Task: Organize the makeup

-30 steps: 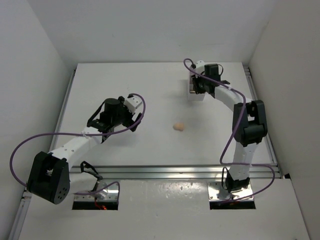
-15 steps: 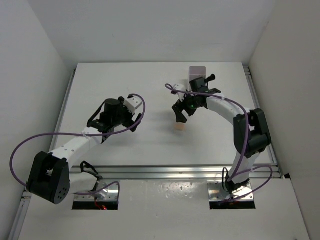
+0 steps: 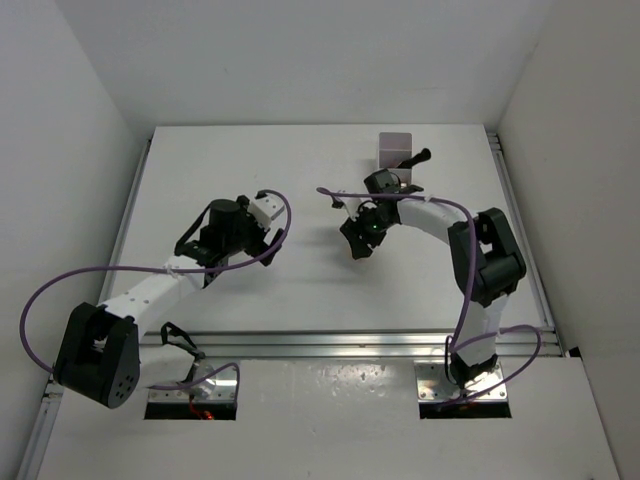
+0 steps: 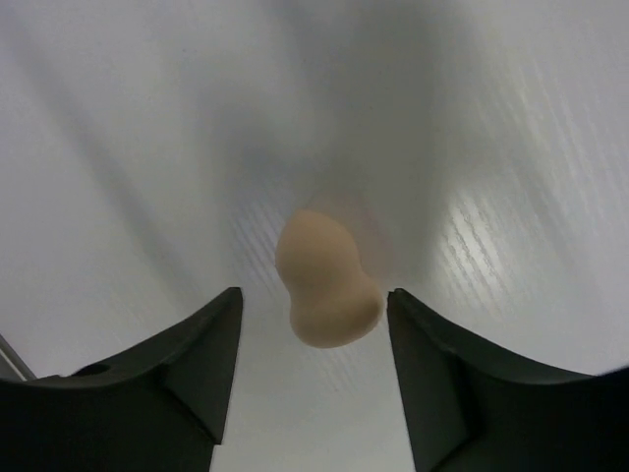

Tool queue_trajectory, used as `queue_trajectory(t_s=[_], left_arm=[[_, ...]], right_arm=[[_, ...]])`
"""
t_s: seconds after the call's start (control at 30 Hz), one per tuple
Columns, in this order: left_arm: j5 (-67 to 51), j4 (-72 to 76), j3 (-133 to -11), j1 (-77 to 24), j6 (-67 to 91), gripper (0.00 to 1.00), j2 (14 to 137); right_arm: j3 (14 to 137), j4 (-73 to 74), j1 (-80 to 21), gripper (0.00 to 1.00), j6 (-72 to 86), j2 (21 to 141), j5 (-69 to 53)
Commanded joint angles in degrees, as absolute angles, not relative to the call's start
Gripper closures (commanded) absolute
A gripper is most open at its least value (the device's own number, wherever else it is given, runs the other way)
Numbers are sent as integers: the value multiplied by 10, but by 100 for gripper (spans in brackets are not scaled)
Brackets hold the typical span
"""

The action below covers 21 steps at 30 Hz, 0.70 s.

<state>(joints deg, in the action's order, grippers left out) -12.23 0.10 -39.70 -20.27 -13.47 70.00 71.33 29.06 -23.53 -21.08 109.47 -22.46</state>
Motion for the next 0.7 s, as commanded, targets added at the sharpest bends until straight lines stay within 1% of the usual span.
queue_trajectory(t_s=[0.0, 0.03, 0.1, 0.2, 0.23, 0.33, 0.37, 0.53, 0.63, 0.67], left_arm=[[-130, 17, -392, -201, -136, 0, 685], [-130, 17, -392, -201, -141, 0, 685], [-130, 17, -392, -201, -142, 0, 685], [-130, 17, -392, -201, -142, 0, 679], [-130, 17, -387, -201, -142, 0, 679], [-130, 22, -387, -201, -142, 0, 679], [-130, 22, -387, -201, -142, 0, 679], [-125, 22, -387, -201, -142, 0, 679], [-125, 22, -387, -201, -142, 0, 679], [-125, 22, -387, -201, -142, 0, 679]], right_arm=[[712, 279, -242, 44, -206, 1100, -209], [714, 286, -242, 50, -207, 1106, -196], [729, 303, -241, 52, -214, 1115, -182], [746, 325, -243, 61, -226, 1120, -171], [747, 328, -242, 70, -231, 1121, -166], [757, 338, -242, 89, -243, 1122, -164], [761, 340, -241, 100, -243, 1125, -165], [781, 316, -232, 100, -228, 1101, -165], [801, 279, -207, 100, -187, 1087, -182], [806, 239, -200, 100, -172, 1074, -186]])
